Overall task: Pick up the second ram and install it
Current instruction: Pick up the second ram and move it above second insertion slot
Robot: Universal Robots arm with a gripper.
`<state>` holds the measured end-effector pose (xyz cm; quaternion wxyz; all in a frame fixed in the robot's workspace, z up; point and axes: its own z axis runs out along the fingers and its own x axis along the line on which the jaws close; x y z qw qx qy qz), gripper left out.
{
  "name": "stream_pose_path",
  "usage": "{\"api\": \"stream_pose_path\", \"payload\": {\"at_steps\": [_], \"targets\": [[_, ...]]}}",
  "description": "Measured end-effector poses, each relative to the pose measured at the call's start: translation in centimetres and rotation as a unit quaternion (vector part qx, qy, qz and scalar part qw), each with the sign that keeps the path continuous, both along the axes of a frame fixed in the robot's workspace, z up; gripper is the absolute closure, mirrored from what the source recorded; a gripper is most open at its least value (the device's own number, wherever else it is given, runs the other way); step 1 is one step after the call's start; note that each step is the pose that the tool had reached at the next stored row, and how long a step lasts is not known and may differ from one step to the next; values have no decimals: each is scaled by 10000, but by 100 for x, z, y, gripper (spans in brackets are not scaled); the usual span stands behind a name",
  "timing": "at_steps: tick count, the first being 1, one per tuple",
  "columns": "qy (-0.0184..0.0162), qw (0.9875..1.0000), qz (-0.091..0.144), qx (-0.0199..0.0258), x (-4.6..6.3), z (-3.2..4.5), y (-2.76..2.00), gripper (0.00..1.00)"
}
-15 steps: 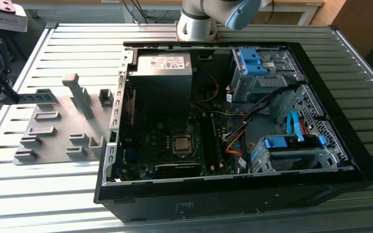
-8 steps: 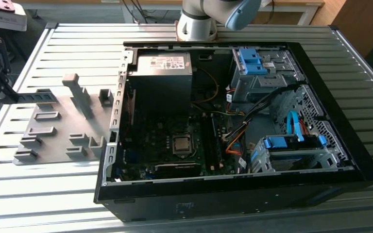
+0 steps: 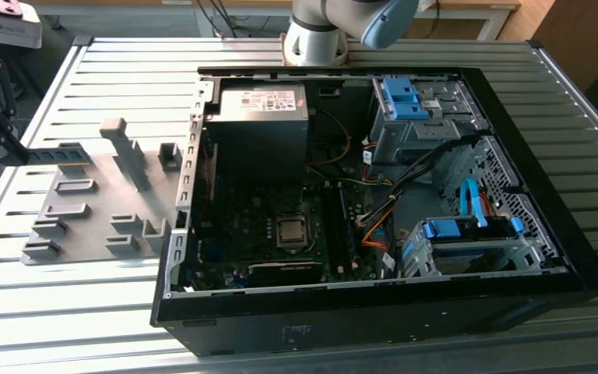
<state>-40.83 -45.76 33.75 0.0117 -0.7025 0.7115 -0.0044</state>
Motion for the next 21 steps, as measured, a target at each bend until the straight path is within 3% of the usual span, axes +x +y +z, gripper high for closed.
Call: {"api": "stream_pose_path", "payload": {"at_steps": [21], "targets": [[0, 10000, 0, 0, 0, 46, 0, 86]]}}
